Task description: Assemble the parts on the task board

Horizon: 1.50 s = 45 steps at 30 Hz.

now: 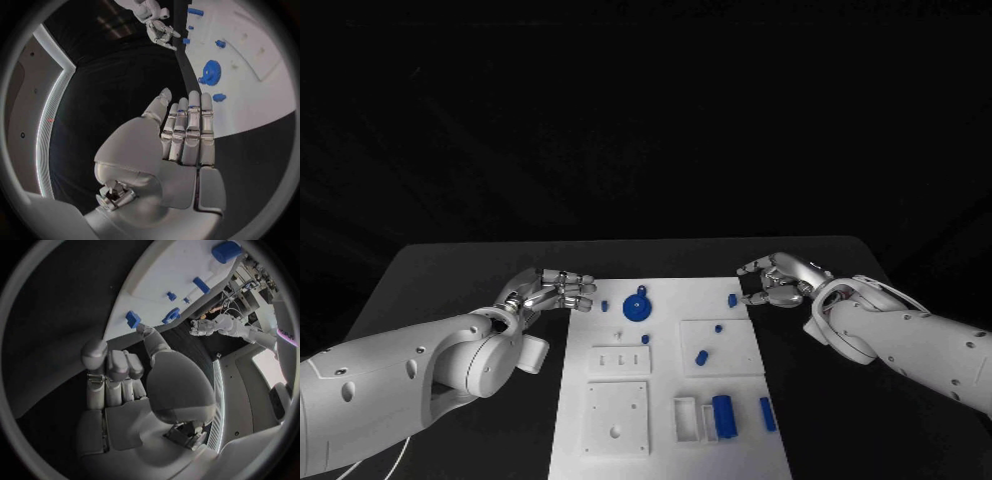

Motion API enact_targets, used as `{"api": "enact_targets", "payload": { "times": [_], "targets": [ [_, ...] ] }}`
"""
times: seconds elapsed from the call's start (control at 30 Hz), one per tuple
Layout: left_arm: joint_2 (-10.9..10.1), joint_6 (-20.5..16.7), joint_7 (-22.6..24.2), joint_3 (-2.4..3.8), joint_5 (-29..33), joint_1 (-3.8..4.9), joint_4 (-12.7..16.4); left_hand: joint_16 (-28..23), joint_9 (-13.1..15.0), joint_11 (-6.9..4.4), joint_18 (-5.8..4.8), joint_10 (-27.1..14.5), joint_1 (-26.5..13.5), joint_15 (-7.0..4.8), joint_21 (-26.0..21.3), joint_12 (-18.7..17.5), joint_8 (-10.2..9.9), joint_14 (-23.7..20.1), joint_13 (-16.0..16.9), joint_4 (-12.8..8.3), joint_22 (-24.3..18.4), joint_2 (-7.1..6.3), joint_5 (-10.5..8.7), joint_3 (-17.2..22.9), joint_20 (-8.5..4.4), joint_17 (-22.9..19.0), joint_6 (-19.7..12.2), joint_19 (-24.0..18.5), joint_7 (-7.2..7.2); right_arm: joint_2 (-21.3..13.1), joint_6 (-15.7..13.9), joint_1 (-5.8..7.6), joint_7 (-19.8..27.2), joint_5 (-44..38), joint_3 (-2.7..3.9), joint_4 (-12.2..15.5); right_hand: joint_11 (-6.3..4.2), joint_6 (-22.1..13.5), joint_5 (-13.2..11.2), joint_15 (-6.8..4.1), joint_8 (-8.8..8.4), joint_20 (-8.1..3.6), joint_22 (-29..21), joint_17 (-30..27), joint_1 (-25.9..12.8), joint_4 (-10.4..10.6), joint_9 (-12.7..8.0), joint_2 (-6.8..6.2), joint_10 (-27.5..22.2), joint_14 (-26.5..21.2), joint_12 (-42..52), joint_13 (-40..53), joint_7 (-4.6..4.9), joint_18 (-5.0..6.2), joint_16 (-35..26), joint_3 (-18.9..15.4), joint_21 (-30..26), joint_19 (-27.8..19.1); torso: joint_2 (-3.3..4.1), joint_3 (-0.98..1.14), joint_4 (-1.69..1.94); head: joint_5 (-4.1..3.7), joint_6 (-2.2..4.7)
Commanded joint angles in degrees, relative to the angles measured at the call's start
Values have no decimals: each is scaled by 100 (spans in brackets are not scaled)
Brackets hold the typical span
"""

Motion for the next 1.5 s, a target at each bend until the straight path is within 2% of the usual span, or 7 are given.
{"api": "enact_targets", "payload": {
  "times": [0.03,0.2,0.37,0.5,0.8,0.97,1.5],
  "targets": [
    [18,80,82,3,10,2,6,-12,-7,15,11,-35,-38,18,26,-9,5,25,3,13,1,-19,-6,23,-12,0,-29,29,2,65,203,-37,170,91,1,-139,-8,-170,-84,-12,-26,-6,545,5,119,106,-10,-35,-19,-33,-30,-6,2,-63,-24,-47,-42,13,7,-16,16,-26,-3],
    [25,88,80,3,10,1,-7,-12,-7,15,11,-35,-38,18,26,-9,5,25,3,13,1,-19,-6,23,-12,0,-29,29,2,141,246,-96,181,92,1,-258,-10,-187,-96,-12,-28,-6,546,7,123,113,-12,-36,-18,-32,-28,-4,3,-63,-23,-49,-41,13,11,-26,30,-47,-27],
    [23,86,75,2,10,1,-19,-11,-6,19,13,-50,-38,20,29,-10,5,23,3,13,0,-17,-4,24,-9,0,-31,24,3,159,312,-131,183,93,1,-287,4,-8,-52,-4,-19,0,546,18,145,157,-2,-32,-23,-32,-24,3,8,-61,-24,-65,-50,12,5,-32,18,-49,-55],
    [20,88,74,2,10,0,-22,-11,-6,19,13,-50,-38,20,29,-10,5,23,3,13,0,-17,-4,24,-9,0,-31,24,3,155,389,-160,183,93,1,-294,33,629,-4,16,3,16,549,37,81,60,26,32,-24,-30,-7,17,16,-51,-11,-56,-42,13,3,-35,9,-38,-80],
    [14,92,70,2,10,0,-24,-11,-6,19,13,-50,-38,20,29,-10,5,23,3,13,0,-17,-4,24,-9,0,-31,24,3,194,477,-253,202,100,1,-311,39,1008,-21,22,9,27,545,60,-90,-41,33,135,-28,-29,23,34,0,-42,7,13,-49,4,-2,-32,13,-48,-104],
    [11,93,66,2,10,0,-23,-11,-6,19,13,-50,-38,20,29,-10,5,23,3,13,0,-17,-4,24,-9,0,-31,24,3,222,445,-281,197,56,1,-310,34,1045,-84,19,8,24,545,73,-157,-35,33,198,-25,-27,34,41,-11,-44,18,54,-44,6,2,-36,21,-43,-110],
    [4,104,57,2,6,1,-12,-9,-6,20,16,-55,-31,20,44,-10,5,19,3,13,1,-19,-6,27,-7,0,-29,14,2,308,288,-295,118,16,1,-338,71,968,-136,43,6,43,543,76,-205,27,31,197,-33,-25,31,31,44,-23,20,53,-49,10,2,-37,17,-55,-117]
  ]
}}
